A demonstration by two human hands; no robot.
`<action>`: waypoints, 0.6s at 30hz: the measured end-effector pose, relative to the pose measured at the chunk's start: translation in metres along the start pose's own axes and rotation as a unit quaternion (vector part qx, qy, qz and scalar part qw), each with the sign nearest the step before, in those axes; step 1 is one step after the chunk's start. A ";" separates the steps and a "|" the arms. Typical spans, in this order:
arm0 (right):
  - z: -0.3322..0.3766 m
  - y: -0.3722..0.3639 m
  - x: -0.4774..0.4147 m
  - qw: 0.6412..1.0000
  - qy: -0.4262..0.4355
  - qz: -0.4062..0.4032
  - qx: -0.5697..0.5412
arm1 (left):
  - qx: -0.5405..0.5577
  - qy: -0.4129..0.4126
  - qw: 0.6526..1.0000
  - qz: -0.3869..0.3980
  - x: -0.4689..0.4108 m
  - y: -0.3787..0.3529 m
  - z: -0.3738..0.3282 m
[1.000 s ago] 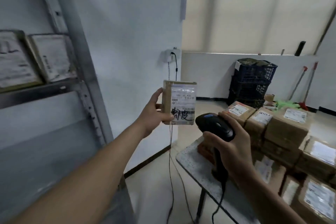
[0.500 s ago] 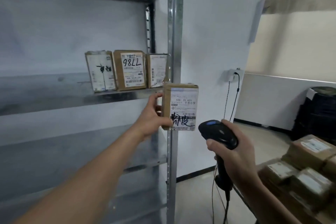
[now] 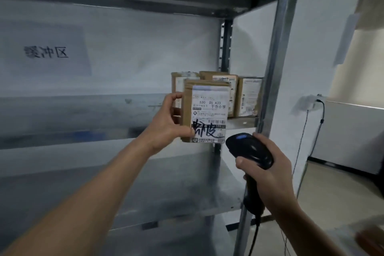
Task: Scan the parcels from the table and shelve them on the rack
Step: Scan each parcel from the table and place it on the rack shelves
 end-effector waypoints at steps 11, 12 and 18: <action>0.010 -0.106 -0.011 0.998 0.034 0.043 -0.014 | -0.020 0.011 0.997 -0.072 -0.017 0.117 0.031; 0.011 -0.111 -0.013 0.998 0.038 0.048 -0.014 | -0.025 0.012 0.997 -0.077 -0.020 0.124 0.034; 0.004 -0.126 -0.023 0.997 0.044 0.064 -0.020 | -0.046 0.074 0.993 -0.078 -0.038 0.142 0.063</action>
Point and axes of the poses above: each hand's wrist, its own x-axis away from the middle knuckle, its own y-axis out of the back of the hand, z = x × y, the point moved 5 cm from there along -x, towards the middle knuckle, and after that the axes turned 9 degrees about -x, right-handed, at the moved point
